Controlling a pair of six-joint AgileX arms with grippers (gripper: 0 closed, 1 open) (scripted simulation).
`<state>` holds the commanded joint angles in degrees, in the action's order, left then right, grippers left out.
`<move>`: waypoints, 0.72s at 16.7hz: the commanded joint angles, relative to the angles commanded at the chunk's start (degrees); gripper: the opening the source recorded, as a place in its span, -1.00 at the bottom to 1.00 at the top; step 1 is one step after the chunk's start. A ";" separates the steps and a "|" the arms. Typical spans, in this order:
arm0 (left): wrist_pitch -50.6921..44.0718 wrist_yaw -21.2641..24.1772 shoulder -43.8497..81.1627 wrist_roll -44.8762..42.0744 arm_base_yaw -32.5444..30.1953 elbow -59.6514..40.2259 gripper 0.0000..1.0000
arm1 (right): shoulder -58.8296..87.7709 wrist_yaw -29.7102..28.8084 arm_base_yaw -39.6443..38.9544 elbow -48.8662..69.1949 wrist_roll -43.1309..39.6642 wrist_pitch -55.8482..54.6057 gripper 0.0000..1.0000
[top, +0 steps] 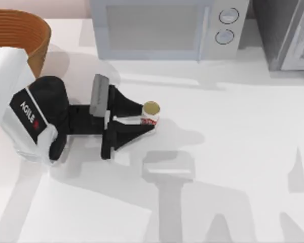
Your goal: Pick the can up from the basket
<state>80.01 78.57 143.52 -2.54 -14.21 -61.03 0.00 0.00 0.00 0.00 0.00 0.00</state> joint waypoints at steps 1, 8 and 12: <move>0.00 0.00 0.00 0.00 0.00 0.00 -1.00 | 0.00 0.00 0.00 0.00 0.00 0.00 1.00; 0.00 0.00 0.00 0.00 0.00 0.00 -0.55 | 0.00 0.00 0.00 0.00 0.00 0.00 1.00; 0.00 0.00 0.00 0.00 0.00 0.00 0.06 | 0.00 0.00 0.00 0.00 0.00 0.00 1.00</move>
<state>80.01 78.57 143.52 -2.54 -14.21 -61.03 0.00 0.00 0.00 0.00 0.00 0.00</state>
